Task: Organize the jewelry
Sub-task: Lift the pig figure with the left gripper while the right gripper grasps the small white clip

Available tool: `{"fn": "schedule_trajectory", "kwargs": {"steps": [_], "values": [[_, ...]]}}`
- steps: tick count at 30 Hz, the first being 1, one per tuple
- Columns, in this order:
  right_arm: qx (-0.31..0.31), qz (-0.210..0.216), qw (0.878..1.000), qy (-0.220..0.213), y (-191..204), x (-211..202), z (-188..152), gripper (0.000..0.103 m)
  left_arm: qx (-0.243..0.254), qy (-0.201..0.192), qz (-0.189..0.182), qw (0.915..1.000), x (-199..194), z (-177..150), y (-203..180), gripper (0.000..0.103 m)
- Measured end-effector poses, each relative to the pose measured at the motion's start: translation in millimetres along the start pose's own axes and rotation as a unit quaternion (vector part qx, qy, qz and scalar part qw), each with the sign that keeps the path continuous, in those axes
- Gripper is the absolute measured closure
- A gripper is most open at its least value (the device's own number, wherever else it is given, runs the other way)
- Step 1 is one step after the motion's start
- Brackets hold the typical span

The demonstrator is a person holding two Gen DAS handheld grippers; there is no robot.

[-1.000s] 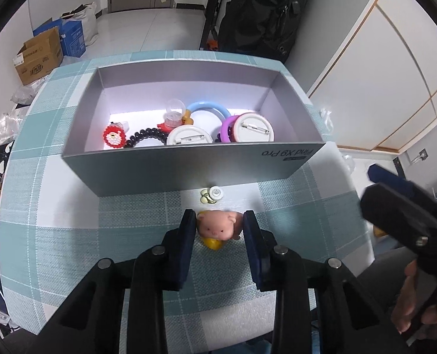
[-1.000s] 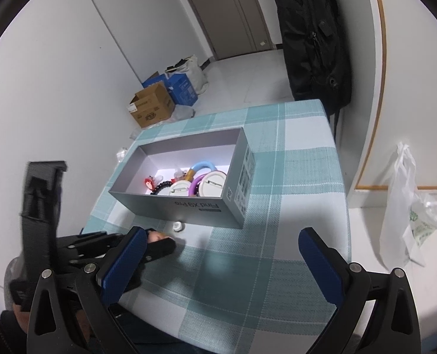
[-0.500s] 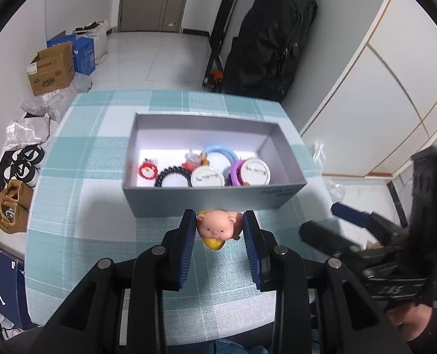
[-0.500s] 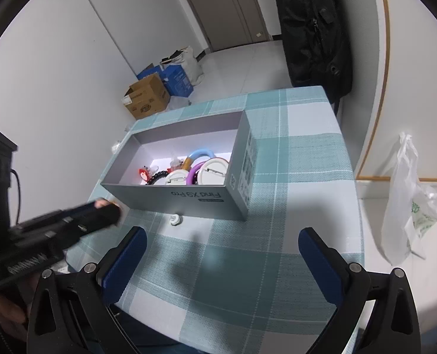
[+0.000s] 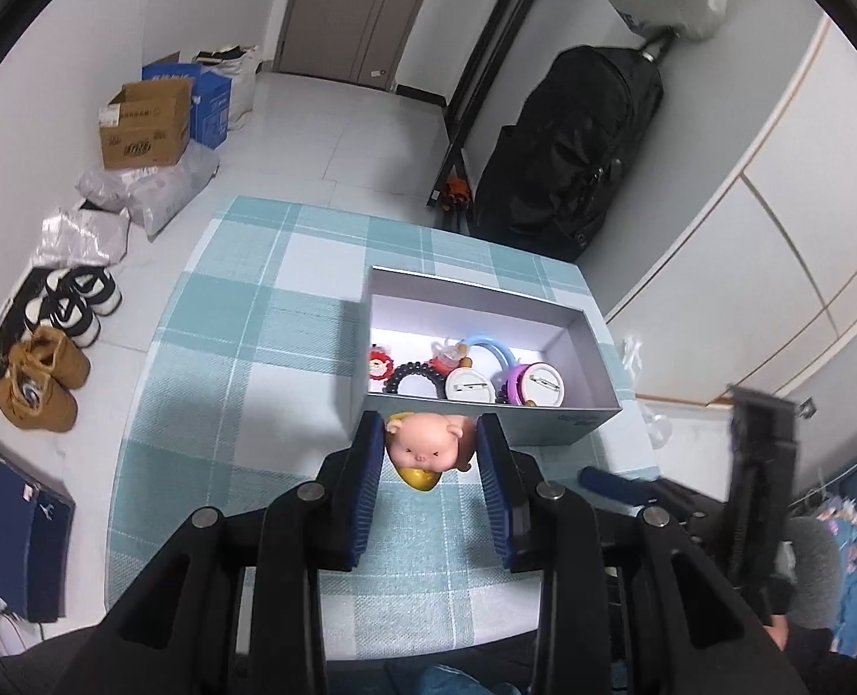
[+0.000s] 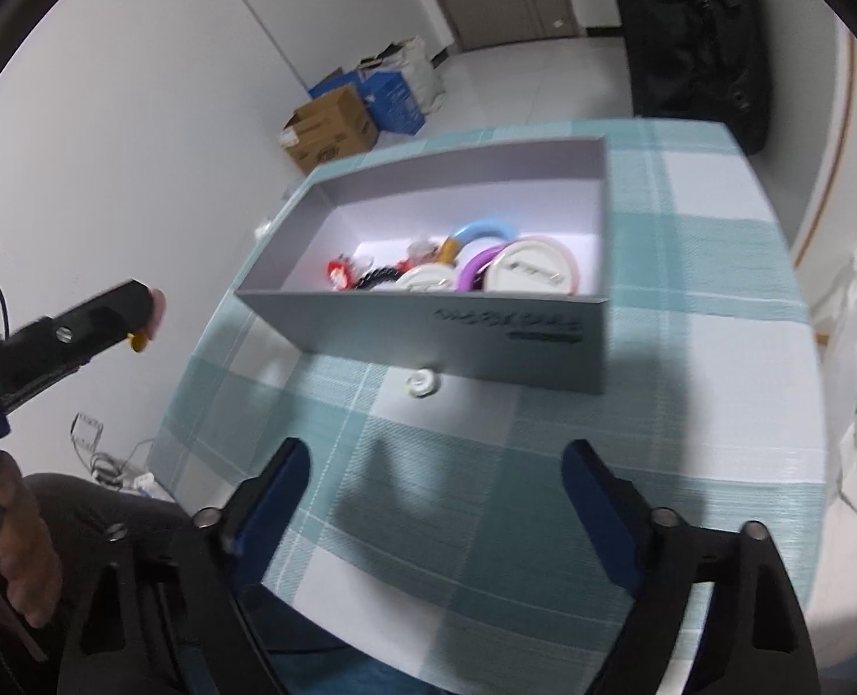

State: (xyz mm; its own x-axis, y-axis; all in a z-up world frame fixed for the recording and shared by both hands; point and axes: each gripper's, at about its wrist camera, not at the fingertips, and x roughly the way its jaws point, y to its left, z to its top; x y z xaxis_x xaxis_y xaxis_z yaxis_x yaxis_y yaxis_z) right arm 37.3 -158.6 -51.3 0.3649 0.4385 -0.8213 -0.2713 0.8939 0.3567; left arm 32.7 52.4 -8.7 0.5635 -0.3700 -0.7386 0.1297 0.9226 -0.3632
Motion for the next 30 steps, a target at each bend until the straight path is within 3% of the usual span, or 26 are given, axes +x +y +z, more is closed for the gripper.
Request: {"fn": "schedule_trajectory", "kwargs": {"steps": [3, 13, 18, 24, 25, 30], "values": [[-0.002, -0.004, 1.000, 0.010, 4, 12, 2, 0.029, -0.008, 0.000, 0.003, 1.0000, -1, 2, 6, 0.076], [-0.010, -0.059, 0.998, -0.007, 22, 33, 17, 0.039, -0.032, 0.004, -0.009, 0.9994, -4, 3, 23, 0.076], [-0.030, -0.094, 0.995, -0.014, 31, 36, 13, 0.050, -0.042, 0.008, -0.015, 0.9990, -3, 3, 32, 0.076], [-0.070, -0.157, 0.985, -0.023, 42, 40, 8, 0.076, -0.045, 0.010, -0.019, 0.9988, -1, 5, 32, 0.076], [-0.074, -0.161, 0.984, -0.023, 42, 40, 7, 0.087, -0.042, 0.010, -0.019, 0.9989, -1, 5, 31, 0.076], [-0.073, -0.152, 0.986, -0.019, 40, 38, 9, 0.089, -0.036, 0.013, -0.012, 0.9992, 1, 3, 29, 0.076]]}}
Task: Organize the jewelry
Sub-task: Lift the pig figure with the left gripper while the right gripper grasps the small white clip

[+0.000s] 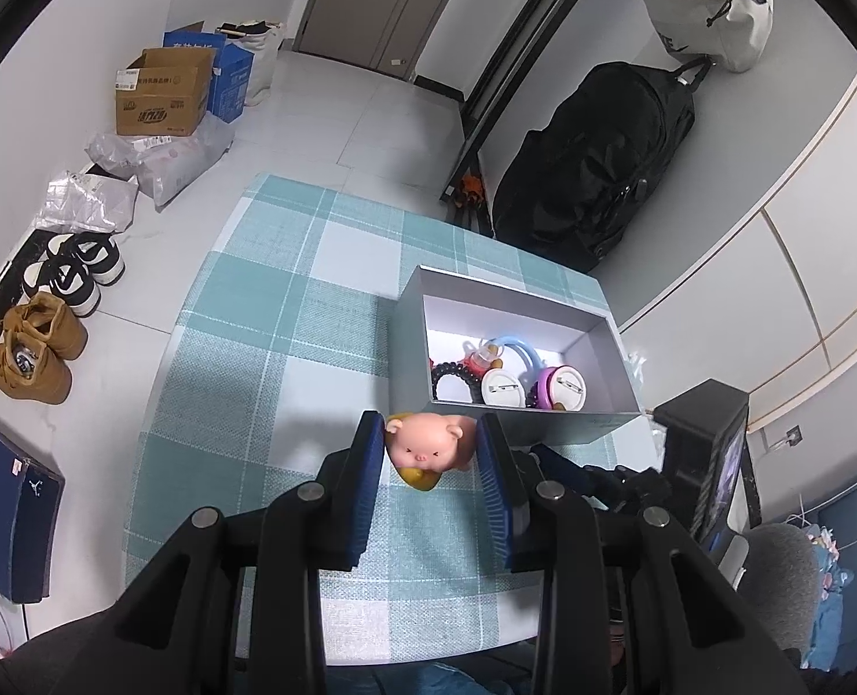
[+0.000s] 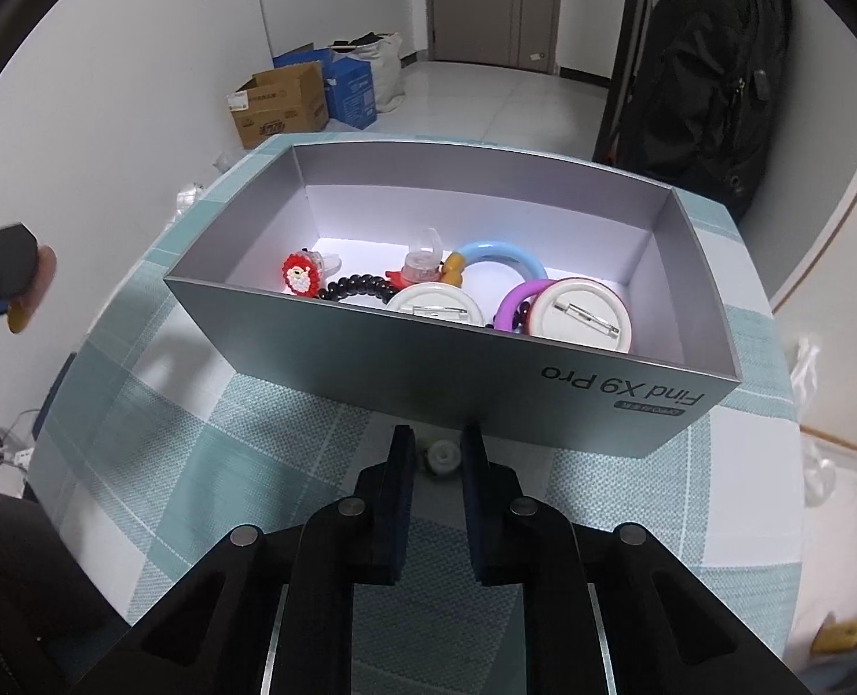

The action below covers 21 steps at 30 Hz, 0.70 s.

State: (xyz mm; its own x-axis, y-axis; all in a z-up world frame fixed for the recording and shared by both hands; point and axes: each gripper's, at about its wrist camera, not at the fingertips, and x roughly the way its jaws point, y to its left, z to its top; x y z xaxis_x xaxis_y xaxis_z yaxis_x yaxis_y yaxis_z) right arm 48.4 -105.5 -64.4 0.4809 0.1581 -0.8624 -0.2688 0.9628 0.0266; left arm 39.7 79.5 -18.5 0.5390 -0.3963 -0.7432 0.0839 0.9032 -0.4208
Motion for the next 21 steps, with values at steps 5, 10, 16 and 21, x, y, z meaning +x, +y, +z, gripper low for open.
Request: {"fn": "schedule_trajectory", "kwargs": {"steps": [5, 10, 16, 21], "values": [[0.012, 0.020, 1.000, -0.004, -1, -2, 6, 0.092, -0.003, 0.002, 0.003, 1.0000, 2, 0, 1, 0.076], [0.019, 0.040, 0.999, -0.010, -1, -8, 7, 0.092, 0.004, -0.004, 0.006, 1.0000, 3, 1, -3, 0.076], [0.034, 0.073, 0.997, -0.021, -10, -21, 5, 0.092, 0.012, -0.007, 0.008, 0.9999, 8, 2, -8, 0.076], [0.048, 0.092, 0.994, -0.042, -21, -34, 9, 0.092, 0.011, -0.007, 0.006, 0.9999, 12, 4, -17, 0.076]]}}
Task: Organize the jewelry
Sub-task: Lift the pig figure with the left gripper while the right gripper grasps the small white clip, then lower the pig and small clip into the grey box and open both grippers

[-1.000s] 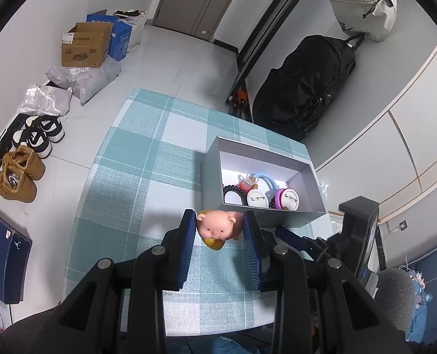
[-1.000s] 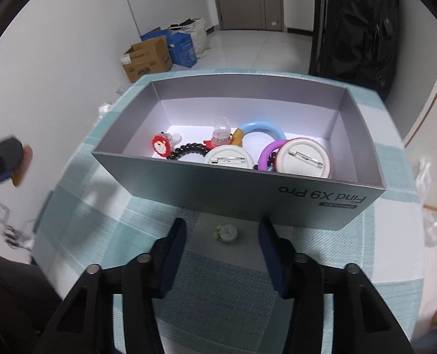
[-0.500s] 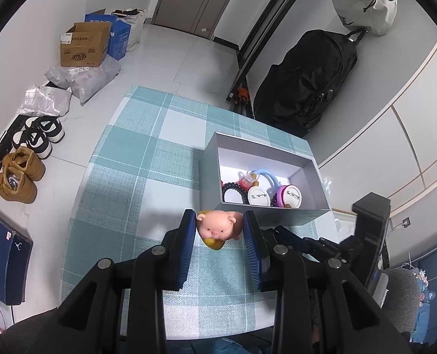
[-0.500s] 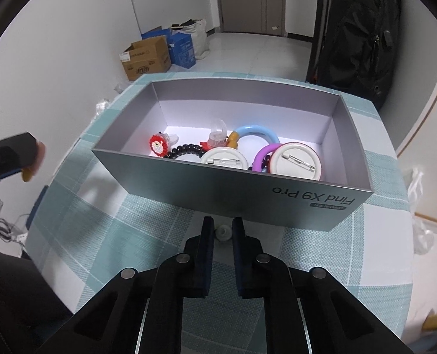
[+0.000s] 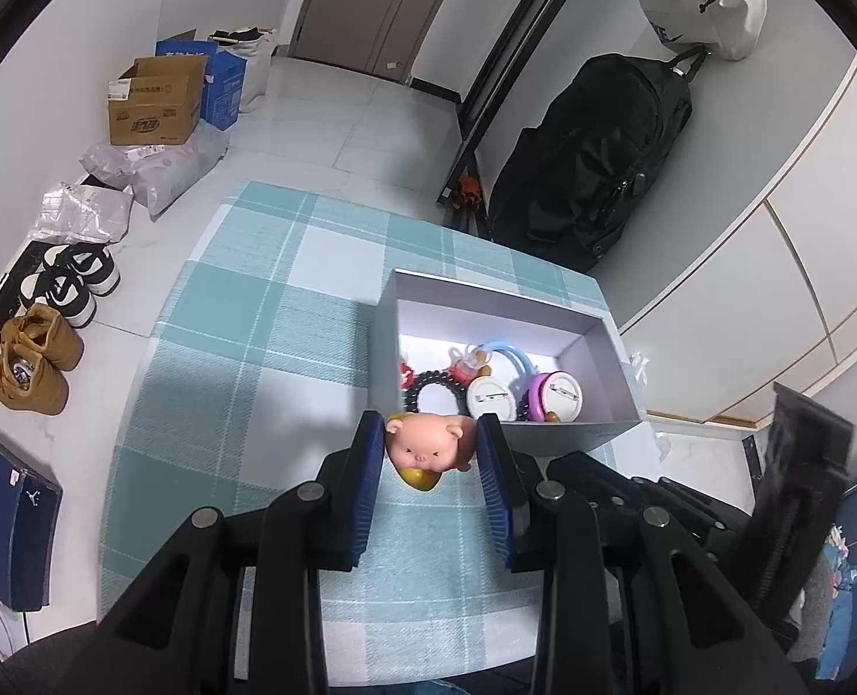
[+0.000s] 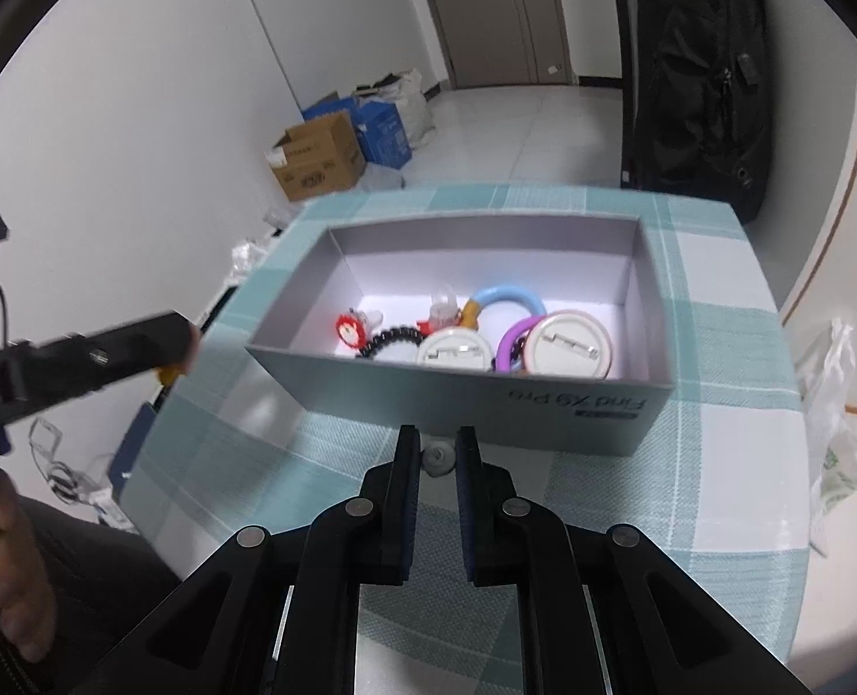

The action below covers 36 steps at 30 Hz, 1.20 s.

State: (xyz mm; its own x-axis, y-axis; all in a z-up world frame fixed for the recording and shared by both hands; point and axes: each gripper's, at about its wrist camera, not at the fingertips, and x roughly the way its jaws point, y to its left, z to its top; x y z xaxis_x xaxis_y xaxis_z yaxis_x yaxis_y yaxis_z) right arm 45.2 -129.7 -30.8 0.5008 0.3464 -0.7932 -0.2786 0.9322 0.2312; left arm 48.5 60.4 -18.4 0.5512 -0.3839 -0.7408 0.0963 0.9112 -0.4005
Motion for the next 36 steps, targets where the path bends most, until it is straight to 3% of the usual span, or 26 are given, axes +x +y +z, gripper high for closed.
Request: {"fn": "schedule_trajectory", "kwargs": {"steps": [9, 24, 30, 36], "values": [[0.017, 0.036, 0.999, -0.019, -7, -22, 10, 0.092, 0.030, -0.007, 0.017, 0.9994, 9, 0, -20, 0.076], [0.072, 0.087, 0.992, -0.052, -35, -41, 38, 0.092, 0.037, 0.003, 0.008, 0.9993, 32, 10, -48, 0.076], [0.074, 0.108, 0.989, -0.074, -37, -48, 48, 0.092, 0.024, 0.010, 0.002, 0.9997, 42, 17, -52, 0.076], [0.091, 0.111, 0.987, -0.068, -46, -40, 51, 0.092, 0.014, 0.014, 0.000, 0.9998, 49, 23, -52, 0.076]]}}
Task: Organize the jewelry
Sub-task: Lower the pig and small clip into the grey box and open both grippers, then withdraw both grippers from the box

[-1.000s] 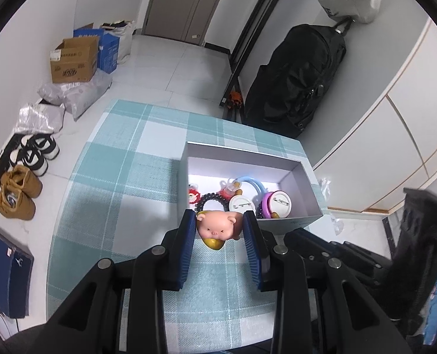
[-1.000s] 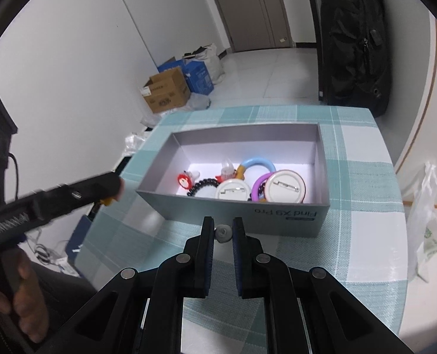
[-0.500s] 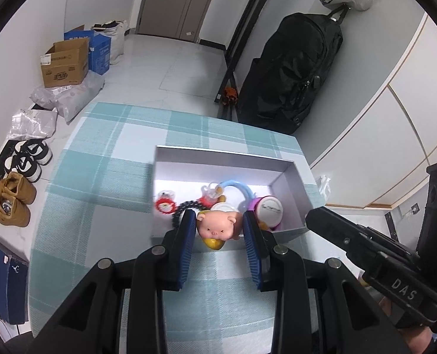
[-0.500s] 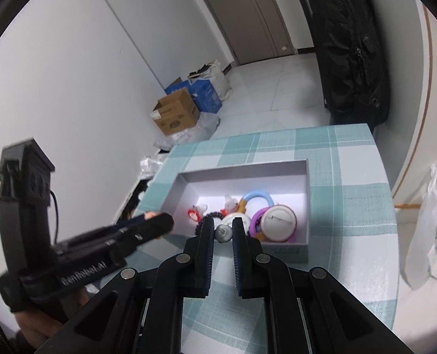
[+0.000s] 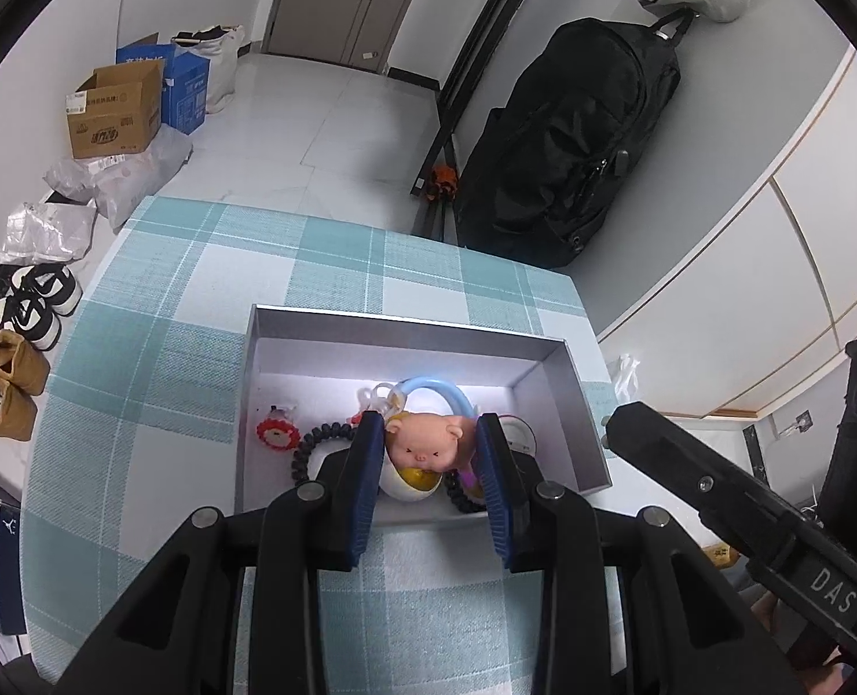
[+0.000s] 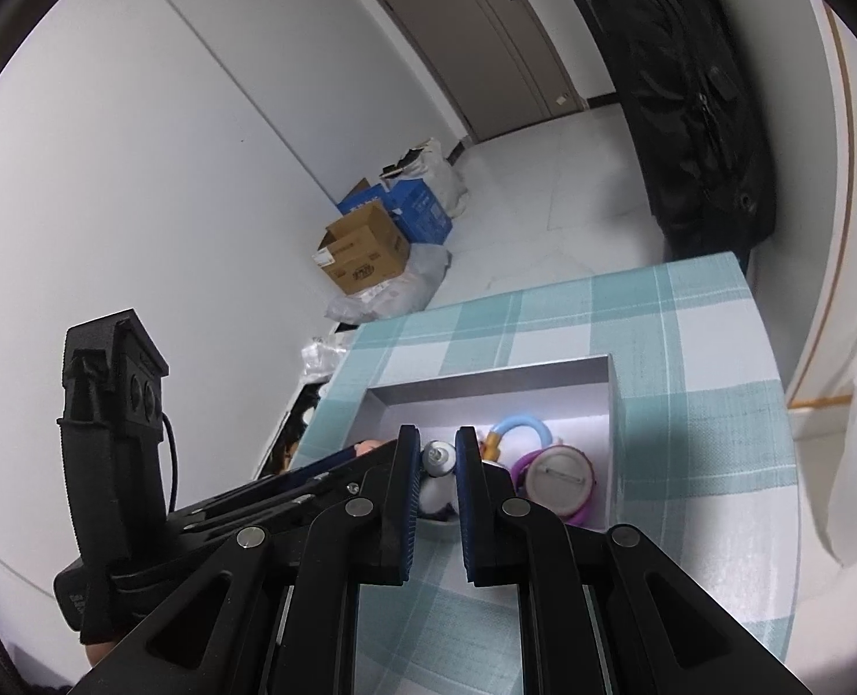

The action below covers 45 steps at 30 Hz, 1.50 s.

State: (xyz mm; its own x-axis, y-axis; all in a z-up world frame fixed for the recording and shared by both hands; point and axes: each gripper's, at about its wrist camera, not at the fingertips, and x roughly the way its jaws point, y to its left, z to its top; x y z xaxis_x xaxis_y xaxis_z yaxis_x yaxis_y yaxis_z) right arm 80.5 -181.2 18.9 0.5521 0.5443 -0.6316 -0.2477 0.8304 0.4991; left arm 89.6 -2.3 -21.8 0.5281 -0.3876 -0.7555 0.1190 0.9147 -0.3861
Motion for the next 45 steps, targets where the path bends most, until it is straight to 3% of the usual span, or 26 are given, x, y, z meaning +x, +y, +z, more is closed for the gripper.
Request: {"fn": "schedule_trajectory", "kwargs": {"steps": [36, 38, 45], "values": [[0.057, -0.023, 0.998, 0.020, -26, 21, 3, 0.089, -0.004, 0.040, -0.010, 0.9991, 26, 12, -7, 0.073], [0.057, -0.023, 0.998, 0.017, -26, 20, 4, 0.078, -0.003, 0.045, -0.005, 0.9990, 27, 11, -8, 0.056], [0.053, -0.028, 0.998, -0.005, -26, 10, 5, 0.062, -0.009, 0.027, -0.005, 0.9996, 16, 12, -3, 0.054]]}}
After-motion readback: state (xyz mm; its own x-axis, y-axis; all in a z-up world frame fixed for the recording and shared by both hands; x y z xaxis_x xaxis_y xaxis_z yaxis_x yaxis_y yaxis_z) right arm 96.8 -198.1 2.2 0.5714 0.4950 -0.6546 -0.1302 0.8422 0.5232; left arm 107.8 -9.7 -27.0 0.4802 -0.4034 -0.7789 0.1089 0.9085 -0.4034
